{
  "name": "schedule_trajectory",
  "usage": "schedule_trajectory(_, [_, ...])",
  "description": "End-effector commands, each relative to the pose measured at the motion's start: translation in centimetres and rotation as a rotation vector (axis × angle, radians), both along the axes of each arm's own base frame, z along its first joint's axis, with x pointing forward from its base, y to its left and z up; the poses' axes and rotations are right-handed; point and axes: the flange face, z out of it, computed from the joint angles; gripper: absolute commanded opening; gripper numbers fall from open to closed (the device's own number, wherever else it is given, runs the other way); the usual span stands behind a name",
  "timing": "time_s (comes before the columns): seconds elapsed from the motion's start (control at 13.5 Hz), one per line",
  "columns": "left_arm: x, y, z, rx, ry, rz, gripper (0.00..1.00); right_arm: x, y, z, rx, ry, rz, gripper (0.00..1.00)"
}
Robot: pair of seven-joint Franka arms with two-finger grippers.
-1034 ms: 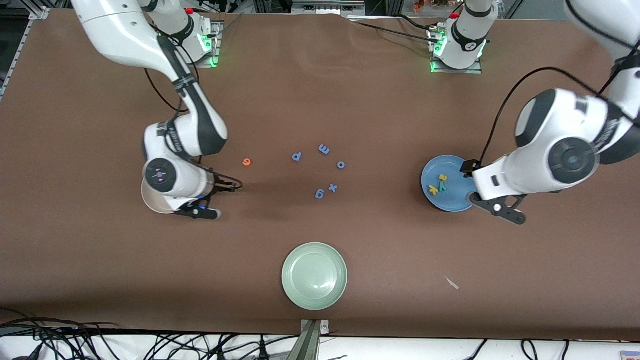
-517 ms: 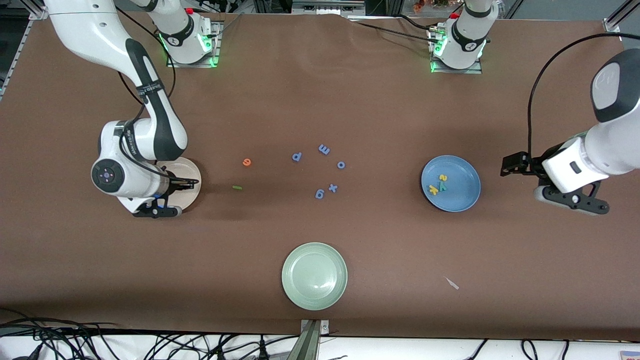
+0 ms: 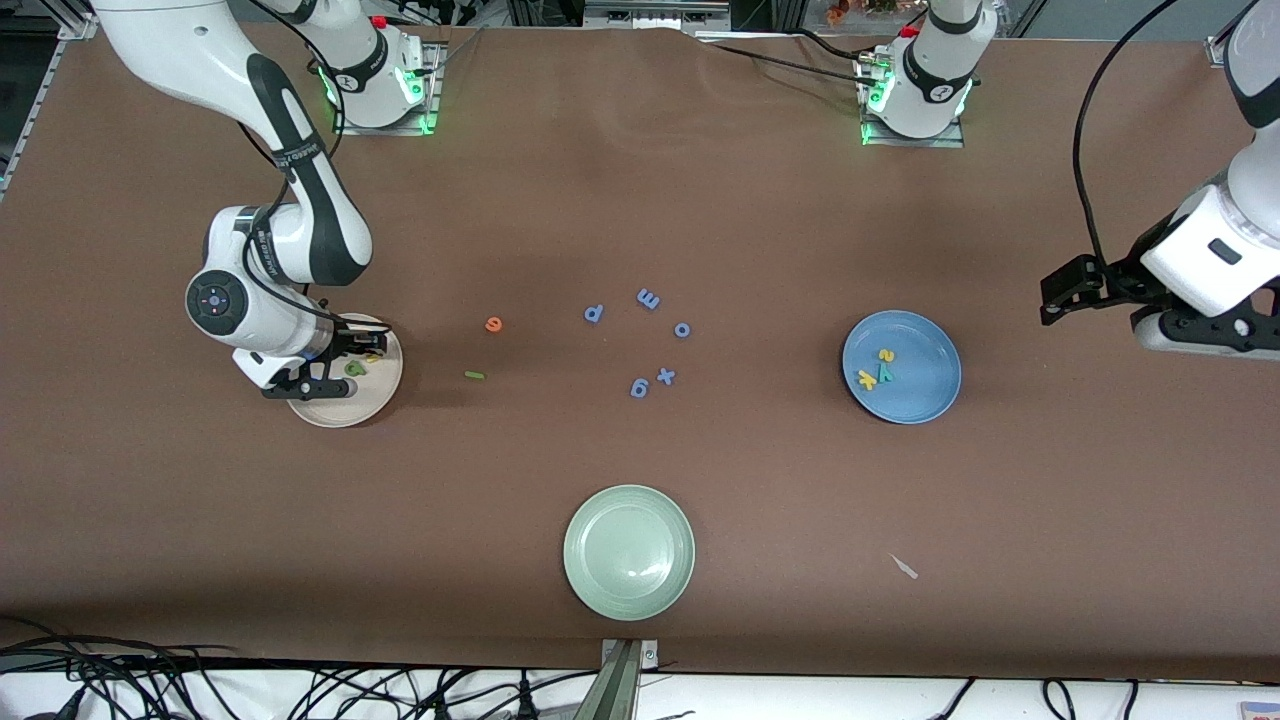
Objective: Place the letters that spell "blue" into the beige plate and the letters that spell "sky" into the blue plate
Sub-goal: 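Place the yellow c in the white plate while the left gripper withdraws, then reach the right gripper to the orange e and grasp it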
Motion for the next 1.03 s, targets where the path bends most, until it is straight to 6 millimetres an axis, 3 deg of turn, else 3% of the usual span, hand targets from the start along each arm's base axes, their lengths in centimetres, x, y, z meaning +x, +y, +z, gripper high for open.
schedule_trajectory(0.0, [-2.4, 0.3, 0.8, -0.015, 0.001, 0.037, 1.00, 0.1, 3.2, 4.0, 0.004, 0.029, -0.064, 1.00])
schedule_trajectory(0.22, [-5.2, 0.5, 0.9, -0.005, 0.018, 0.035, 1.00, -1.2, 8.4, 5.9, 0.004, 0.012, -0.163, 1.00])
schedule_trajectory(0.44, [-6.7, 0.7, 0.7, -0.001, 0.028, 0.049, 1.00, -3.0, 12.8, 6.2, -0.004, 0.013, -0.259, 1.00])
schedule_trajectory(0.81, [-7.1, 0.3, 0.7, -0.004, 0.031, 0.044, 1.00, -7.0, 16.9, 1.5, 0.032, -0.084, -0.302, 1.00])
schedule_trajectory(0.96, [-7.1, 0.2, 0.6, -0.001, 0.037, 0.038, 1.00, -7.6, 17.0, 0.3, 0.035, -0.092, -0.299, 1.00])
